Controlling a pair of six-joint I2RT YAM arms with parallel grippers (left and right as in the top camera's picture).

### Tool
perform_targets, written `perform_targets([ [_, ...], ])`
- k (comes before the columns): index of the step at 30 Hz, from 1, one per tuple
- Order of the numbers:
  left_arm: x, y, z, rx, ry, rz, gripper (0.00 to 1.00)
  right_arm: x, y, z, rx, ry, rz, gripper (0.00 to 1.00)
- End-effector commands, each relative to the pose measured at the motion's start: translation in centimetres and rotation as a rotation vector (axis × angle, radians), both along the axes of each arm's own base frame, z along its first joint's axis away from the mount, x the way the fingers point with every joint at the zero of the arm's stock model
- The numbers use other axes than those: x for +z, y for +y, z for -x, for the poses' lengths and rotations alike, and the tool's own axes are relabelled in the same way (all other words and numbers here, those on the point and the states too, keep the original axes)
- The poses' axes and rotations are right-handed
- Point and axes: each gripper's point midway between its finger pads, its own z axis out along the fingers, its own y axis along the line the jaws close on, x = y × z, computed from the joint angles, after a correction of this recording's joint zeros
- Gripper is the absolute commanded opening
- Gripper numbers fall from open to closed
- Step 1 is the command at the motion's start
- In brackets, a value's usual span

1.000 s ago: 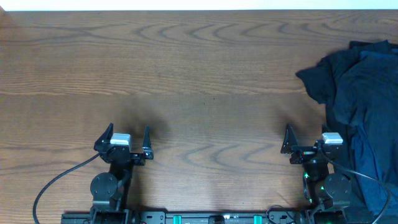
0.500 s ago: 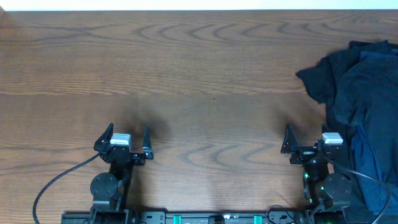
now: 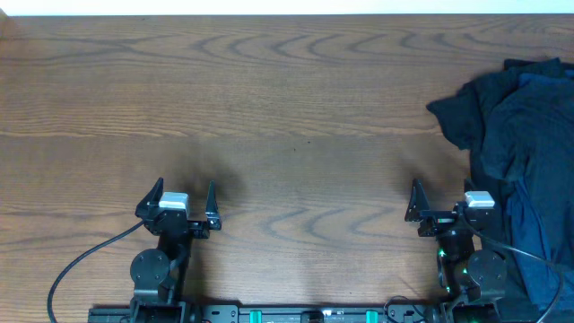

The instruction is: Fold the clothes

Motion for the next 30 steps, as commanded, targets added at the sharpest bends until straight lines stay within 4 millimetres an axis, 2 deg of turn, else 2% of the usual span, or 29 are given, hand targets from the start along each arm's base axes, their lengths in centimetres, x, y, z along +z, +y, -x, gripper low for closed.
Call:
perform_targets([
  [1,-1.32,-0.58,0.2,-0.034,0.044,-0.013,0.98,-0.02,-0.24,0.01,-0.013,-0.001,0.004,0.99],
  [30,-1.32,-0.58,0.2,-0.034,0.044,-0.013,0.98,-0.02,0.06,0.03,0.004,-0.001,-0.003,0.99],
])
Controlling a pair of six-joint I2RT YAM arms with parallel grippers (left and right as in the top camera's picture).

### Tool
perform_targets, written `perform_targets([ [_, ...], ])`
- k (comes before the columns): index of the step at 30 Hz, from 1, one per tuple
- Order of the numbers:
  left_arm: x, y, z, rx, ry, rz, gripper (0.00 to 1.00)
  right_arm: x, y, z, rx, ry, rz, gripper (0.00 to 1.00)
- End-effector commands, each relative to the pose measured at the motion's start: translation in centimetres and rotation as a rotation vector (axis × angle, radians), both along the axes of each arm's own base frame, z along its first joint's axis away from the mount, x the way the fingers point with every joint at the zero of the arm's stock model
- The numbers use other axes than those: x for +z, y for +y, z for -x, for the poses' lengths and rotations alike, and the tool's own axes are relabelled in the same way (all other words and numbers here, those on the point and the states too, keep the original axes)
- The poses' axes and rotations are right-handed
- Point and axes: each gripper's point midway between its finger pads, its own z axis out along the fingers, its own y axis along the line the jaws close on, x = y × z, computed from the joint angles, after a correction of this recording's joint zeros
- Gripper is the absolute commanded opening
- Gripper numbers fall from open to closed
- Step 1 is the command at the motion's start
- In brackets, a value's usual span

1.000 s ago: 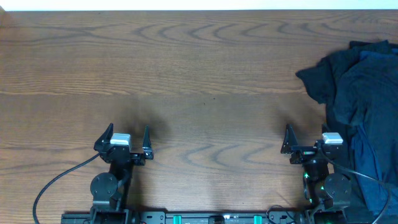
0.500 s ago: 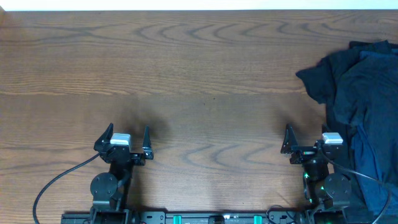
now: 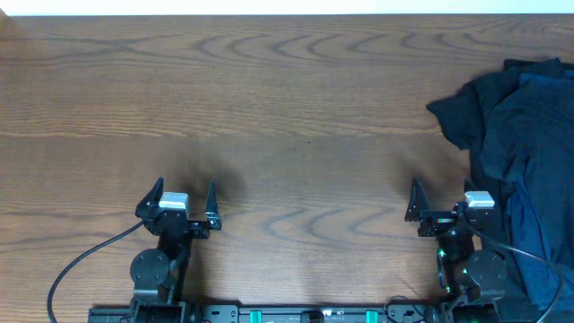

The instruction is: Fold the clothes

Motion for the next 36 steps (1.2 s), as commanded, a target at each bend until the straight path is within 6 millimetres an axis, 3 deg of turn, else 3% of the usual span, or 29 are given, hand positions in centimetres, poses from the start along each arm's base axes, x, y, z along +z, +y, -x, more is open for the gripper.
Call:
perform_targets([
  [1,-1.3,-0.6,0.2,-0.033,0.044,-0.013,0.98,-0.1,0.0,0.0,0.002,0.001,-0.005,0.99],
  [5,-1.3,-0.6,0.2,-0.033,0.044,-0.013,0.98,0.1,0.0,0.0,0.0,0.0,-0.035,0.99],
  [11,-1.3,-0.6,0.2,-0.033,0.044,-0.013,0.98,2.1,-0.1,0.5,-0.004,-0.013,-0.035,0.99],
  [16,-1.3,-0.6,0.2,-0.033,0.044,-0.013,0.98,5.4,-0.1,1.2,-0.003,-0.021,-0.036,0.99],
  [21,-1.3,-0.6,0.2,-0.034,0.044,-0.013,0.98,10.0,-0.4,1.9,-0.018,0.018,-0.046,0.99],
  [25,-1.3,-0.6,0.2,-0.034,0.044,-0.013,0.98,12.9,-0.7,0.7,-0.043,0.101,-0.052,0.99],
  [29,-1.3,-0.6,0.2,-0.034,0.044,-0.013,0.98,14.5,-1.7,-1.2,-0.109,0.277,0.004,0.99],
  [33,-1.3,-0.6,0.2,-0.034,0.044,-0.013,0.98,14.9,-3.2,-2.9,-0.19,0.471,0.077,0.99],
  [36,-1.3,-0.6,0.2,-0.033,0.044,-0.013,0.98,13.7,-4.5,-4.1,-0.237,0.624,0.093,0.99],
])
